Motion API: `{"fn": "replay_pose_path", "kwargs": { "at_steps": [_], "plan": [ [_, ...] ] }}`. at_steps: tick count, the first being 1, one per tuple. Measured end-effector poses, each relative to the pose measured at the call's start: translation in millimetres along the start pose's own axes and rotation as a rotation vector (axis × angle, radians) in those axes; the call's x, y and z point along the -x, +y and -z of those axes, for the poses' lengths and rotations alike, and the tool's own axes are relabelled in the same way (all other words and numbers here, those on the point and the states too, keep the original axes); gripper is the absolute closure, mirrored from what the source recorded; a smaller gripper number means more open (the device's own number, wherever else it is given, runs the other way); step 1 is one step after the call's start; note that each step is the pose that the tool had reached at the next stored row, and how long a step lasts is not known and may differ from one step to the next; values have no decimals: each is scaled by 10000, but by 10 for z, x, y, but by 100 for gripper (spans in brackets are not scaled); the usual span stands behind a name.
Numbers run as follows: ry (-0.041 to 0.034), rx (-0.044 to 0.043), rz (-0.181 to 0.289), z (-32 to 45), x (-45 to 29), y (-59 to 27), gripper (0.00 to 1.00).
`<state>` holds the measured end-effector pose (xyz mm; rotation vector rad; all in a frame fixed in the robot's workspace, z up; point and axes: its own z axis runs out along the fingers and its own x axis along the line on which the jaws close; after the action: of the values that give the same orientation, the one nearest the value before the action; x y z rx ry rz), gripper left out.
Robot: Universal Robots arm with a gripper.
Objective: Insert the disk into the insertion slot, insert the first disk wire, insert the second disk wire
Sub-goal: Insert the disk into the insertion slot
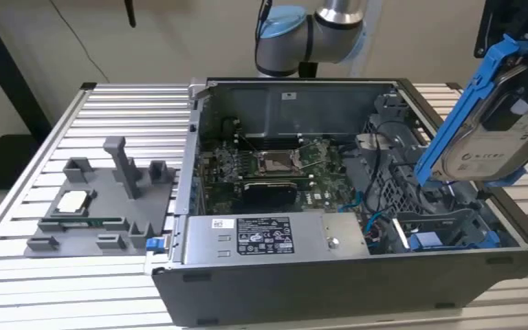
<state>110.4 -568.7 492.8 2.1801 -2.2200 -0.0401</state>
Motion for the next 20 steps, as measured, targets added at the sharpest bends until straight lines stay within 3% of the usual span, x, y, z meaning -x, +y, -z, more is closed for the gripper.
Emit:
{"fn": "replay_pose_path", "kwargs": {
  "at_steps": [10, 20],
  "plan": [
    [1, 0, 0, -18, 0, -1, 67],
    [1, 0, 0, -102, 0, -4, 67]
  ]
}}
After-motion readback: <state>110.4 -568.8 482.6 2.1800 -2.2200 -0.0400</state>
